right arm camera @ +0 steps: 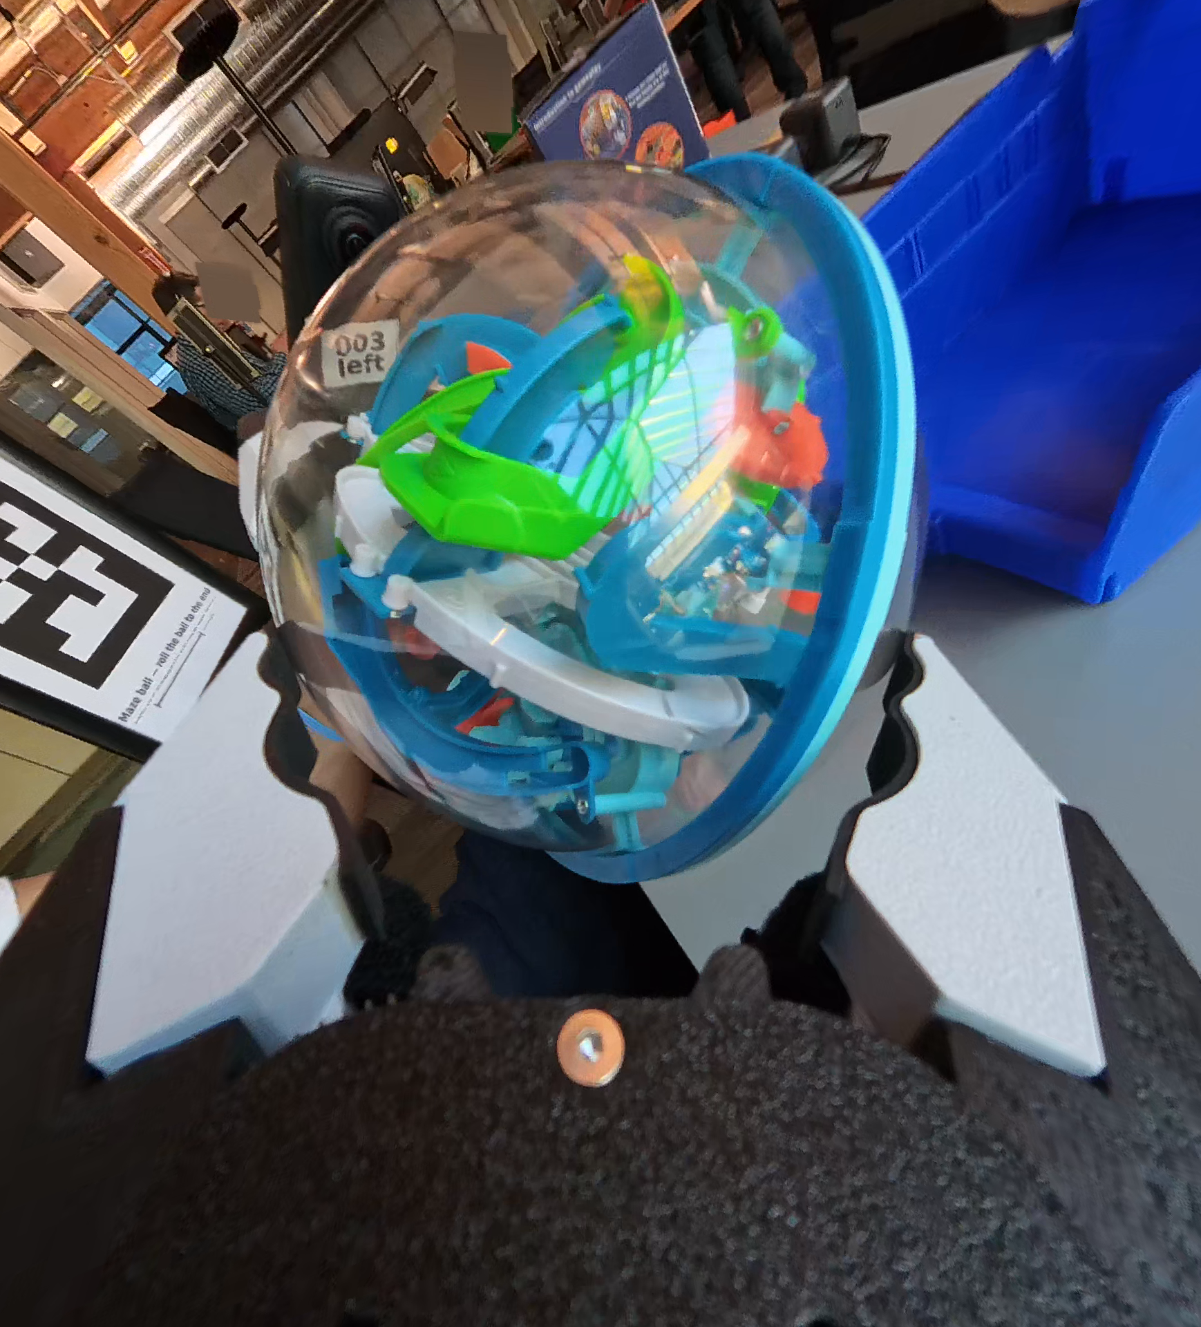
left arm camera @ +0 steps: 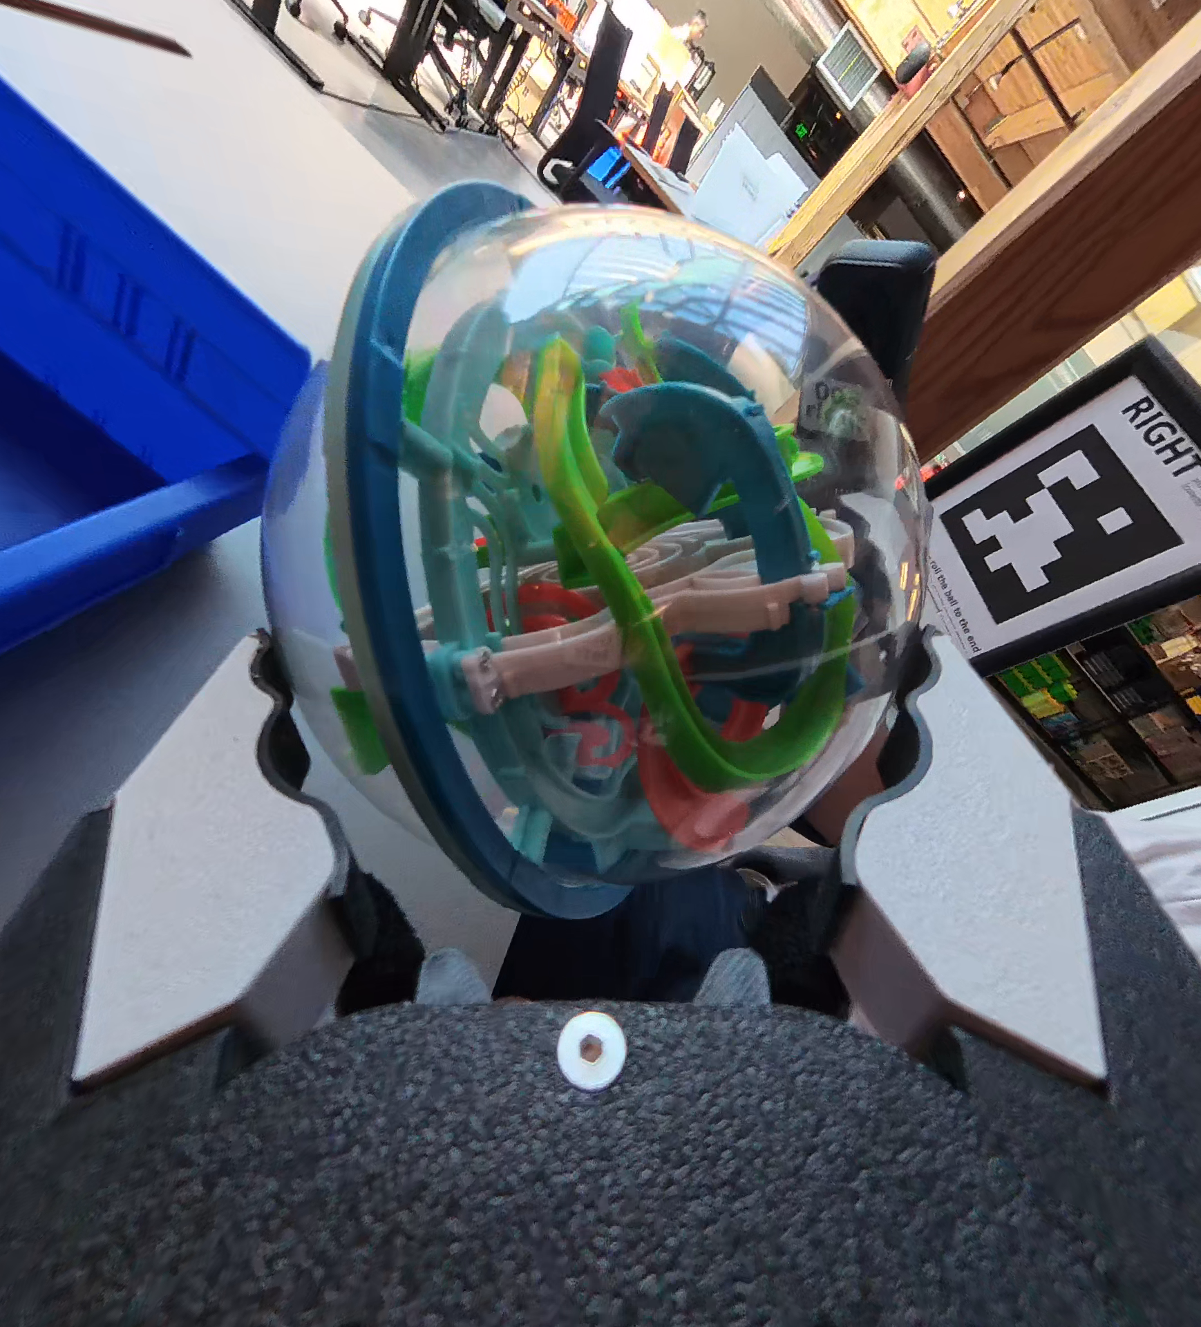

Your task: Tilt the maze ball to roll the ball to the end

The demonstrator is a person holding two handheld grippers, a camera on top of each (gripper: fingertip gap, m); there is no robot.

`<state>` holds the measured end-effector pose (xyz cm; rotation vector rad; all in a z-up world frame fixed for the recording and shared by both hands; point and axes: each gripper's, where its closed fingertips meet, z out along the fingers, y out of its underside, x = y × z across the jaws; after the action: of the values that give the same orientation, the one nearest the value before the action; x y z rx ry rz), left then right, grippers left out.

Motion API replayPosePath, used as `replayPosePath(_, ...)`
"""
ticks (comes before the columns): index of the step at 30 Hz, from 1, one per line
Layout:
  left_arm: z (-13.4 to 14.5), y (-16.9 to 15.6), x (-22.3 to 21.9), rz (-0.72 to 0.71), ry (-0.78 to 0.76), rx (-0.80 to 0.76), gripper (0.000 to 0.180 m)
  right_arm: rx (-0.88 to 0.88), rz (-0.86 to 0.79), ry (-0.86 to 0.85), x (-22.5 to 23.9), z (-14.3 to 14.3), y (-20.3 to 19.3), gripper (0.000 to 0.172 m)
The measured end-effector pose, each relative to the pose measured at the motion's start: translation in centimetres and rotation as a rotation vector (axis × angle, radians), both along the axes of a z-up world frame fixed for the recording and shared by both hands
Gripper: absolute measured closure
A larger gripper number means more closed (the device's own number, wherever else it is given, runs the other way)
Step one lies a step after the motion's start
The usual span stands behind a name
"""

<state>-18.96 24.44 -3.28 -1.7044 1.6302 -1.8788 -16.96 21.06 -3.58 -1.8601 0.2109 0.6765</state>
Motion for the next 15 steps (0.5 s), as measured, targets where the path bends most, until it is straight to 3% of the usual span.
replayPosePath(15, -6.3, 1.4, 1.8, -0.011, 0.165, -0.093, 0.021, -0.121, 0.028, 0.148, 1.9, -6.4, 1.4, 0.017)
